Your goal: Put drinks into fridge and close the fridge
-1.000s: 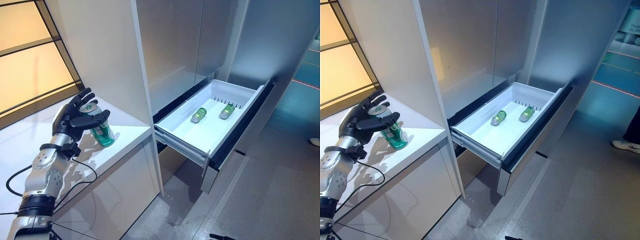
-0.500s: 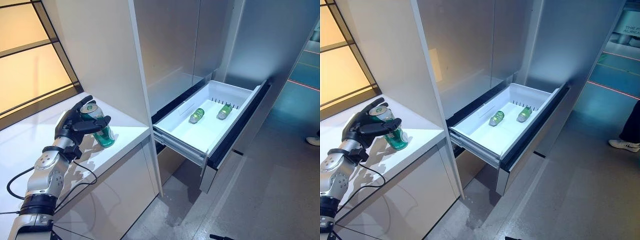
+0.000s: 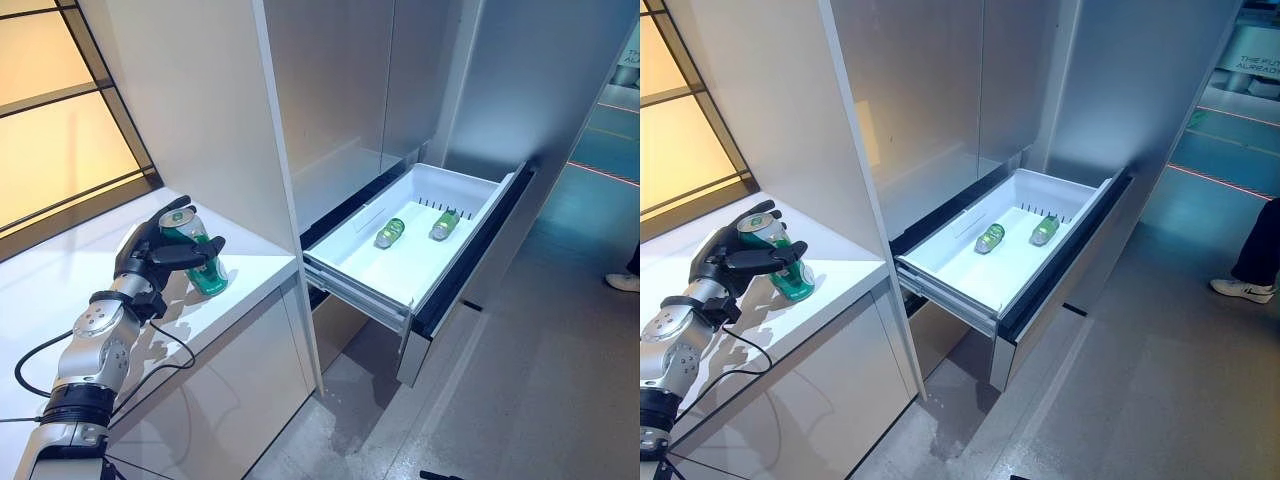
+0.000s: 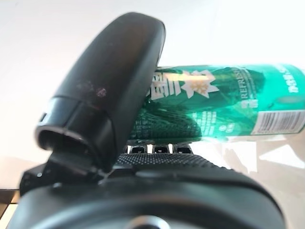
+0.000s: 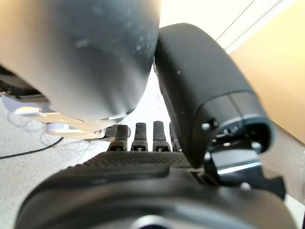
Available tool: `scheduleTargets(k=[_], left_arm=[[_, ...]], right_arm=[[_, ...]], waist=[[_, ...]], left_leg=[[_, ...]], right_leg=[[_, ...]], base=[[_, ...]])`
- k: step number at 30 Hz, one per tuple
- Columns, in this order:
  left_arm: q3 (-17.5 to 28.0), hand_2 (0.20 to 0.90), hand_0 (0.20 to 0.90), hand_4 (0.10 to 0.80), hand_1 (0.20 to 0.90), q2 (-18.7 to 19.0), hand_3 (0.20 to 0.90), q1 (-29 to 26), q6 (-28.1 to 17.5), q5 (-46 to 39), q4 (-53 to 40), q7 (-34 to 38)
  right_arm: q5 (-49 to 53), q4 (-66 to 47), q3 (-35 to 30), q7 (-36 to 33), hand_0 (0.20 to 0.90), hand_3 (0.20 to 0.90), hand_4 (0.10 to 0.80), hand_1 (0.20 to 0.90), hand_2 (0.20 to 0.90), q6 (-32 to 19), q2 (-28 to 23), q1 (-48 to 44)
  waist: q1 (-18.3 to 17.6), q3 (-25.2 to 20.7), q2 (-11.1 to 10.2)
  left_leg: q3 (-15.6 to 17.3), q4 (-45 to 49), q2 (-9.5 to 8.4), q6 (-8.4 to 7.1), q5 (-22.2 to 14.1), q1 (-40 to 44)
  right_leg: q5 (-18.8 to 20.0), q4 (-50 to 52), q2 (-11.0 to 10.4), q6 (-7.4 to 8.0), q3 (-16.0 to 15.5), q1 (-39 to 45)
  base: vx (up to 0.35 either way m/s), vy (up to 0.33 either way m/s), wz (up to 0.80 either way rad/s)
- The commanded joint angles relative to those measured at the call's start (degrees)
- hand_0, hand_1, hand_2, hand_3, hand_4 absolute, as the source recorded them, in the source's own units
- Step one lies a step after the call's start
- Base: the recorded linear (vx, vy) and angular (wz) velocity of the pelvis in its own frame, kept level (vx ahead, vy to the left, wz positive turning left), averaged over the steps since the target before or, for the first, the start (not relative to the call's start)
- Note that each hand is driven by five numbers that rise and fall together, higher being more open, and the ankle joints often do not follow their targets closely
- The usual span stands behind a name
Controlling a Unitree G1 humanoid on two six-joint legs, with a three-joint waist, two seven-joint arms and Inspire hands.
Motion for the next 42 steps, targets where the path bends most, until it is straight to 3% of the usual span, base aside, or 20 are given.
scheduleTargets(k=[1, 2, 3, 4, 5, 6, 7, 8, 16, 20, 26, 29, 30, 37, 42], left_arm=[[2.05, 0.900, 0.900, 0.800, 0.900, 4.29, 0.900, -13.07, -5.86, -2.82, 1.27, 0.99], [2.06, 0.900, 0.900, 0.800, 0.900, 3.99, 0.900, -12.96, -6.00, -2.58, 1.14, 1.03], [2.02, 0.815, 0.815, 0.701, 0.815, 3.90, 0.801, -12.92, -6.12, -2.72, 1.05, 1.01], [1.93, 0.632, 0.632, 0.487, 0.632, 3.82, 0.587, -12.93, -6.40, -2.90, 1.12, 0.95], [1.88, 0.516, 0.516, 0.353, 0.516, 3.83, 0.453, -12.94, -6.48, -3.02, 1.06, 0.82], [1.81, 0.347, 0.347, 0.155, 0.347, 3.82, 0.255, -13.01, -6.65, -3.21, 1.08, 0.66], [1.71, 0.347, 0.347, 0.155, 0.347, 3.84, 0.255, -13.21, -6.79, -4.20, 0.91, 0.36], [1.68, 0.300, 0.300, 0.100, 0.300, 3.74, 0.200, -13.34, -7.10, -4.90, 0.89, 0.06], [1.70, 0.300, 0.300, 0.100, 0.300, 1.41, 0.200, -14.07, -11.80, -16.07, -5.69, -1.36], [1.12, 0.300, 0.300, 0.100, 0.300, -2.05, 0.200, -14.28, -14.13, -23.09, -17.94, -0.68], [-2.11, 0.300, 0.300, 0.100, 0.300, -7.01, 0.200, -13.54, -15.57, -23.99, -28.85, -3.92], [-4.04, 0.300, 0.300, 0.100, 0.300, -7.68, 0.200, -11.88, -15.19, -22.11, -37.28, -5.06], [-4.20, 0.300, 0.300, 0.100, 0.300, -7.64, 0.200, -11.74, -15.19, -22.14, -37.57, -5.12], [-8.46, 0.300, 0.300, 0.100, 0.300, -7.05, 0.200, -11.05, -16.18, -24.88, -40.74, -12.54], [-9.74, 0.300, 0.300, 0.100, 0.300, -7.03, 0.200, -7.61, -16.35, -24.24, -41.09, -16.72]], right_arm=[[0.60, 2.33, 1.76, -0.10, 0.900, 0.900, 0.800, 0.900, 0.900, 0.12, -2.59, -1.39], [0.57, 2.27, 1.75, -0.14, 0.900, 0.900, 0.800, 0.900, 0.900, 0.11, -2.56, -1.37], [0.57, 2.23, 1.74, -0.13, 0.900, 0.900, 0.800, 0.900, 0.900, 0.10, -2.59, -1.35], [0.61, 2.21, 1.78, -0.15, 0.900, 0.900, 0.800, 0.900, 0.900, 0.09, -2.60, -1.35], [0.58, 2.22, 1.72, -0.14, 0.900, 0.900, 0.800, 0.900, 0.900, 0.09, -2.62, -1.33], [0.56, 2.21, 1.68, -0.13, 0.900, 0.900, 0.800, 0.900, 0.900, 0.12, -2.65, -1.38], [0.56, 2.20, 1.66, -0.03, 0.900, 0.900, 0.800, 0.900, 0.900, 0.16, -2.71, -1.39], [0.65, 2.24, 1.72, -0.06, 0.900, 0.900, 0.800, 0.900, 0.900, 0.13, -2.66, -1.42], [-0.97, 1.96, 1.77, -0.92, 0.900, 0.900, 0.800, 0.900, 0.900, -3.17, -2.81, -1.54], [-6.82, -2.54, 4.76, -1.93, 0.900, 0.900, 0.800, 0.900, 0.900, -9.79, -3.66, -2.64], [-12.90, -11.28, 9.66, -1.27, 0.900, 0.900, 0.800, 0.900, 0.900, -13.80, -3.91, -3.85], [-16.60, -29.05, 12.34, -2.30, 0.900, 0.900, 0.800, 0.900, 0.900, -8.57, -2.96, -0.74], [-16.61, -30.12, 12.51, -2.43, 0.900, 0.900, 0.800, 0.900, 0.900, -8.07, -2.92, -0.49], [-13.73, -43.99, 16.09, 1.51, 0.900, 0.900, 0.800, 0.900, 0.900, -12.35, -3.18, 0.94], [-5.37, -60.16, 14.37, 7.28, 0.900, 0.900, 0.800, 0.900, 0.900, -7.76, -5.73, 0.08]], waist=[[-1.48, -0.49, 0.79], [-1.49, -0.51, 0.77], [-1.50, -0.52, 0.77], [-1.52, -0.51, 0.79], [-1.54, -0.56, 0.80], [-1.57, -0.57, 0.81], [-1.63, -0.61, 0.80], [-1.63, -0.61, 0.79], [-1.74, -0.76, 0.60], [-1.57, -0.79, 0.14], [-1.26, -1.14, -0.19], [-1.95, -0.63, -0.44], [-1.99, -0.63, -0.46], [-2.40, 0.13, -0.66], [-2.60, 0.72, -0.93]], left_leg=[[-1.19, 1.94, -3.87, 1.64, -6.73, 1.08], [-1.19, 1.93, -3.87, 1.65, -6.70, 1.06], [-1.19, 1.91, -3.88, 1.65, -6.68, 1.05], [-1.20, 1.90, -3.89, 1.65, -6.67, 1.03], [-1.21, 1.86, -3.90, 1.64, -6.66, 1.03], [-1.17, 1.82, -3.89, 1.64, -6.66, 1.03], [-1.17, 1.76, -3.89, 1.63, -6.63, 1.06], [-1.16, 1.72, -3.87, 1.62, -6.60, 1.06], [-1.16, 1.52, -3.84, 1.52, -6.51, 1.14], [-1.24, 1.53, -3.65, 1.46, -6.41, 0.89], [-1.58, 1.22, -3.62, 1.53, -6.04, 0.42], [-1.65, 1.15, -3.81, 1.97, -6.07, 0.41], [-1.65, 1.15, -3.82, 1.98, -6.06, 0.42], [-1.98, 1.00, -3.96, 2.01, -5.70, 0.55], [-1.92, 1.11, -3.79, 1.89, -5.33, 0.56]], right_leg=[[-7.43, 5.59, 1.20, 2.47, 0.93, -0.44], [-7.43, 5.55, 1.20, 2.46, 0.93, -0.40], [-7.42, 5.52, 1.20, 2.46, 0.95, -0.39], [-7.43, 5.54, 1.19, 2.46, 0.97, -0.42], [-7.42, 5.55, 1.21, 2.47, 0.98, -0.46], [-7.43, 5.56, 1.22, 2.47, 0.98, -0.50], [-7.41, 5.59, 1.24, 2.48, 0.99, -0.56], [-7.40, 5.58, 1.24, 2.48, 1.01, -0.57], [-7.33, 5.56, 1.24, 2.50, 1.16, -0.57], [-7.35, 5.80, 1.14, 2.35, 1.05, -0.83], [-7.51, 6.15, 1.20, 2.29, 0.95, -1.26], [-7.65, 6.33, 1.22, 2.44, 1.05, -1.35], [-7.65, 6.34, 1.22, 2.45, 1.07, -1.34], [-7.09, 6.08, 1.33, 2.56, 1.18, -1.16], [-6.65, 6.15, 1.21, 2.71, 1.07, -1.19]], base=[[0.000, 0.000, 0.00], [0.000, 0.000, 0.00], [0.000, 0.000, 0.00], [0.000, 0.000, 0.00], [0.000, 0.000, 0.00], [0.000, 0.000, 0.00], [0.000, 0.000, 0.00], [0.000, 0.000, 0.00], [0.000, 0.000, 0.00], [0.000, 0.000, 0.00], [-0.012, -0.002, -0.01], [-0.058, -0.011, -0.03], [-0.041, -0.010, 0.00], [-0.025, -0.011, 0.00], [-0.012, -0.006, 0.00]])
